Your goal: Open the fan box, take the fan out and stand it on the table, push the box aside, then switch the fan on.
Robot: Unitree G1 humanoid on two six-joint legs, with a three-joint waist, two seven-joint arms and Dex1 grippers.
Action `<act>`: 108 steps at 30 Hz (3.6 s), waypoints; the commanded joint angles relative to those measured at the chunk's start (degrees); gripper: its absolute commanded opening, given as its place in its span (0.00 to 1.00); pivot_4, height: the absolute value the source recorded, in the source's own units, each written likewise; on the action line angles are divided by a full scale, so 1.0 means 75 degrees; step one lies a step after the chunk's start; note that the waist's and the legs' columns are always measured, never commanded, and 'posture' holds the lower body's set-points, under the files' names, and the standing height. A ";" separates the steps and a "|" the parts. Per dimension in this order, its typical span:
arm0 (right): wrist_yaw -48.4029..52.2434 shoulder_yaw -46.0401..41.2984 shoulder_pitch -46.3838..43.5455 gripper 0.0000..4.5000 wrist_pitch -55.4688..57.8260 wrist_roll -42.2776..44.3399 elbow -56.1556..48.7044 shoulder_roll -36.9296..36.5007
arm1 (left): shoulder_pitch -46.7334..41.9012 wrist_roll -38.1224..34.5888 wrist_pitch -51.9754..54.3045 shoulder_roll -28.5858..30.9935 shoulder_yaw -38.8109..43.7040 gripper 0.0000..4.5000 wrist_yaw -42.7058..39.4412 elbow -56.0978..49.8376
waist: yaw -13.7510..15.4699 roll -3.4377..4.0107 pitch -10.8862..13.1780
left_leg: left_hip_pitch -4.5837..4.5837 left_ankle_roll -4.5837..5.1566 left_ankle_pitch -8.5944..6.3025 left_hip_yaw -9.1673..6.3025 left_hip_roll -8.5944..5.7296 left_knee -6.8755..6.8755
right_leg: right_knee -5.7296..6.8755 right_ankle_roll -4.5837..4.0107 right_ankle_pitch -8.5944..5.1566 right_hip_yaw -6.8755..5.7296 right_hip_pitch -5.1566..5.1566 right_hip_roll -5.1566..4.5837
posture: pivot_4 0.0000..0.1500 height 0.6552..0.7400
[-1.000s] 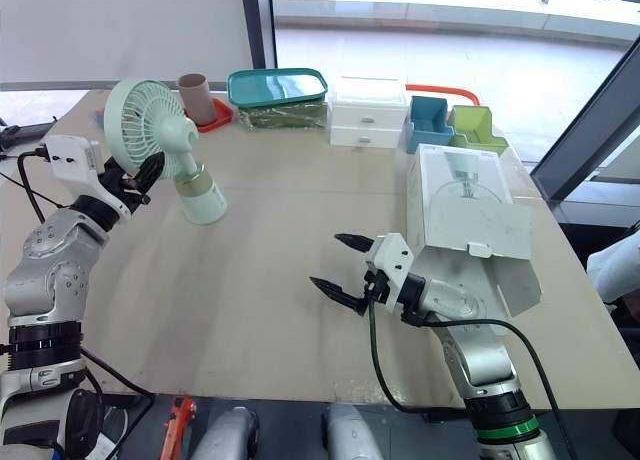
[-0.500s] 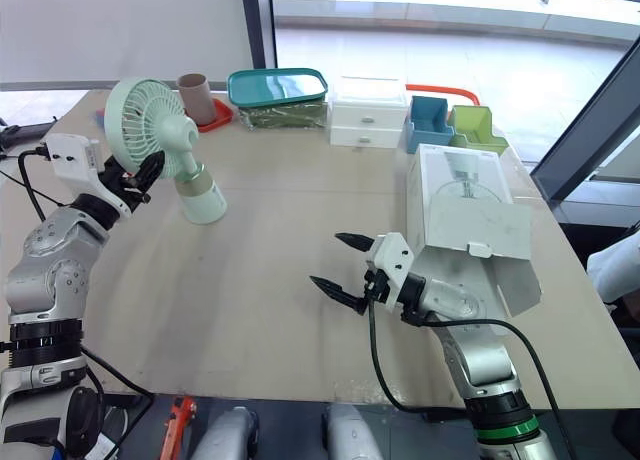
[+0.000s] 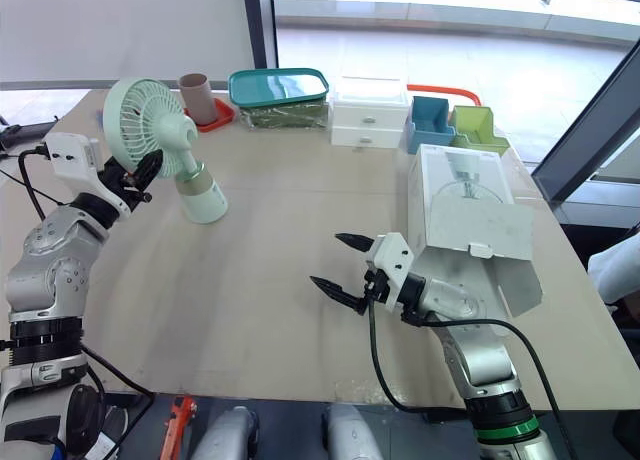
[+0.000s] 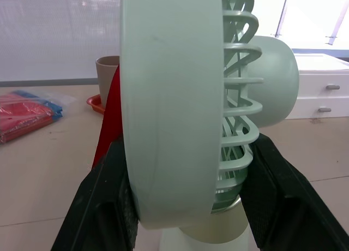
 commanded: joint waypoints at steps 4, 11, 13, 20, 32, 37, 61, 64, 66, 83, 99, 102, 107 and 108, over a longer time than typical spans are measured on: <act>-0.0019 -0.0125 0.0051 1.00 0.0010 0.0131 -0.0458 -0.0042 | -0.0206 -0.0139 -0.0245 0.0132 0.0070 0.44 -0.0262 -0.0334 | 0.0000 0.0000 0.0000 | -0.0001 0.0000 0.0000 -0.0002 0.0000 0.0001 | 0.0000 0.0000 0.0000 -0.0002 0.0000 0.0000 | 1.00 1.00; -0.0143 -0.0176 -0.0212 1.00 0.0532 0.0312 -0.0930 -0.0107 | 0.0284 -0.0601 0.0132 0.0317 -0.0191 0.44 -0.1005 -0.1841 | 0.0001 -0.0001 0.0002 | -0.0018 0.0000 0.0000 -0.0010 0.0001 0.0003 | 0.0000 0.0000 0.0000 -0.0010 -0.0010 -0.0001 | 1.00 1.00; -0.0210 -0.0180 -0.0326 1.00 0.0797 0.0388 -0.1108 -0.0131 | 0.0391 -0.0769 0.0330 0.0329 -0.0212 0.44 -0.1045 -0.2144 | -0.0007 0.0000 0.0003 | -0.0022 -0.0001 0.0000 -0.0009 0.0004 0.0002 | 0.0000 -0.0002 0.0001 -0.0008 -0.0018 -0.0001 | 1.00 1.00; -0.1635 -0.0281 -0.1306 1.00 0.3364 0.0980 -0.2114 0.0054 | 0.0760 -0.1279 0.0890 -0.0171 -0.1041 0.44 -0.1100 -0.3367 | 0.0001 0.0000 0.0003 | -0.0022 -0.0003 0.0002 -0.0011 0.0003 0.0008 | 0.0002 -0.0005 0.0003 -0.0010 -0.0015 0.0001 | 1.00 1.00; -0.3264 0.0112 -0.2275 0.69 0.5310 0.0737 -0.2657 0.0532 | 0.0789 -0.1420 0.1009 -0.0501 -0.1674 0.44 -0.1355 -0.3374 | -0.0008 0.0001 0.0003 | -0.0033 0.0000 0.0000 -0.0012 0.0000 0.0014 | 0.0003 -0.0004 0.0002 -0.0010 -0.0022 0.0003 | 1.00 1.00; -0.3644 0.0102 -0.2500 0.69 0.5627 0.0821 -0.2642 0.0958 | 0.0698 -0.1391 0.1001 -0.0617 -0.1753 0.44 -0.1366 -0.3248 | -0.0016 0.0002 0.0003 | -0.0034 0.0000 0.0000 -0.0013 0.0001 0.0014 | 0.0003 -0.0004 0.0002 -0.0011 -0.0024 0.0004 | 1.00 1.00; -0.3792 0.0353 -0.2858 0.69 0.5578 0.0457 -0.1681 0.1592 | 0.0814 -0.1316 0.1044 -0.0853 -0.1862 0.44 -0.1226 -0.3397 | -0.0013 0.0002 0.0003 | -0.0038 0.0000 0.0000 -0.0013 0.0001 0.0013 | 0.0002 -0.0004 0.0002 -0.0013 -0.0029 0.0003 | 1.00 1.00; -0.3752 0.0382 -0.2922 0.63 0.5556 0.0421 -0.1589 0.1638 | 0.0758 -0.1284 0.1032 -0.0860 -0.1864 0.44 -0.1204 -0.3334 | -0.0011 0.0002 0.0003 | -0.0038 0.0001 0.0000 -0.0013 0.0000 0.0013 | 0.0002 -0.0003 0.0001 -0.0012 -0.0029 0.0002 | 1.00 1.00; -0.3742 0.0417 -0.2938 0.49 0.5544 0.0386 -0.1553 0.1642 | 0.0752 -0.1287 0.1037 -0.0859 -0.1863 0.44 -0.1199 -0.3334 | -0.0011 0.0002 0.0003 | -0.0038 0.0001 0.0000 -0.0014 0.0000 0.0013 | 0.0002 -0.0003 0.0001 -0.0013 -0.0029 0.0002 | 1.00 1.00; -0.3808 0.0435 -0.2997 0.49 0.5640 0.0314 -0.1331 0.1854 | 0.0758 -0.1324 0.1108 -0.0929 -0.1927 0.44 -0.1074 -0.3403 | -0.0012 0.0002 0.0003 | -0.0038 0.0001 0.0000 -0.0013 0.0000 0.0013 | 0.0002 -0.0003 0.0001 -0.0012 -0.0029 0.0003 | 1.00 1.00; -0.3789 0.0414 -0.3064 0.11 0.5694 0.0270 -0.1208 0.1957 | 0.0804 -0.1395 0.1157 -0.0941 -0.1983 0.44 -0.1033 -0.3486 | -0.0016 0.0003 0.0004 | -0.0038 0.0000 0.0000 -0.0013 0.0000 0.0013 | 0.0002 -0.0003 0.0001 -0.0012 -0.0030 0.0004 | 1.00 1.00; -0.3787 0.0423 -0.3052 0.10 0.5719 0.0265 -0.1234 0.1954 | 0.0795 -0.1404 0.1157 -0.0939 -0.1987 0.44 -0.1043 -0.3485 | -0.0015 0.0003 0.0004 | -0.0038 0.0001 -0.0001 -0.0013 0.0001 0.0010 | 0.0001 -0.0003 0.0001 -0.0013 -0.0030 0.0004 | 1.00 1.00; -0.3795 0.0408 -0.3035 0.10 0.5749 0.0260 -0.1278 0.1921 | 0.0761 -0.1409 0.1160 -0.0937 -0.1971 0.44 -0.1048 -0.3433 | -0.0015 0.0003 0.0004 | -0.0038 0.0001 -0.0001 -0.0013 0.0001 0.0010 | 0.0001 -0.0003 0.0001 -0.0012 -0.0030 0.0003 | 1.00 1.00; -0.3799 0.0406 -0.3036 0.10 0.5750 0.0255 -0.1277 0.1918 | 0.0754 -0.1403 0.1156 -0.0940 -0.1972 0.44 -0.1045 -0.3425 | -0.0015 0.0003 0.0004 | -0.0038 0.0001 -0.0001 -0.0013 0.0001 0.0010 | 0.0001 -0.0003 0.0000 -0.0012 -0.0030 0.0003 | 1.00 1.00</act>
